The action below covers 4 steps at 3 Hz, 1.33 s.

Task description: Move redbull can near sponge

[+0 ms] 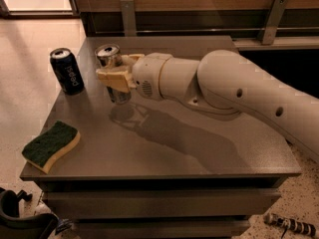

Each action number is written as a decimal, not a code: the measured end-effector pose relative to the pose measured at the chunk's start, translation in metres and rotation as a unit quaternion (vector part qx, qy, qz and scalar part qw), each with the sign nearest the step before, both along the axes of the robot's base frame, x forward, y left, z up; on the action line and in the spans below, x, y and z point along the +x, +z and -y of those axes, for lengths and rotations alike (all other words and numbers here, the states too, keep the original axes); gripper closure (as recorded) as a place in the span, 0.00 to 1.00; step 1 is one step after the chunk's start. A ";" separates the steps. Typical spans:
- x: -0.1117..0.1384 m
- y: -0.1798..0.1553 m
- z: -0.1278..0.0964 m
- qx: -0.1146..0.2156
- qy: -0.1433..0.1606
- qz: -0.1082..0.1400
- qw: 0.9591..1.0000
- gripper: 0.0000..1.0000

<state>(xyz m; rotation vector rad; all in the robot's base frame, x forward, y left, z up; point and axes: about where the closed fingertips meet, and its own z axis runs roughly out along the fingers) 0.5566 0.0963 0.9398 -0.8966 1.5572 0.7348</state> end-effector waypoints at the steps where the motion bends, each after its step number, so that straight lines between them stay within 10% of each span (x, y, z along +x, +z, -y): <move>1: -0.047 -0.028 -0.006 -0.012 0.018 0.005 1.000 1.00; 4: -0.092 -0.057 -0.018 0.001 0.038 0.026 0.999 1.00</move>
Offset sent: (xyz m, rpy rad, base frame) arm -0.1148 0.0212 -0.0827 0.0221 -0.0758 0.1037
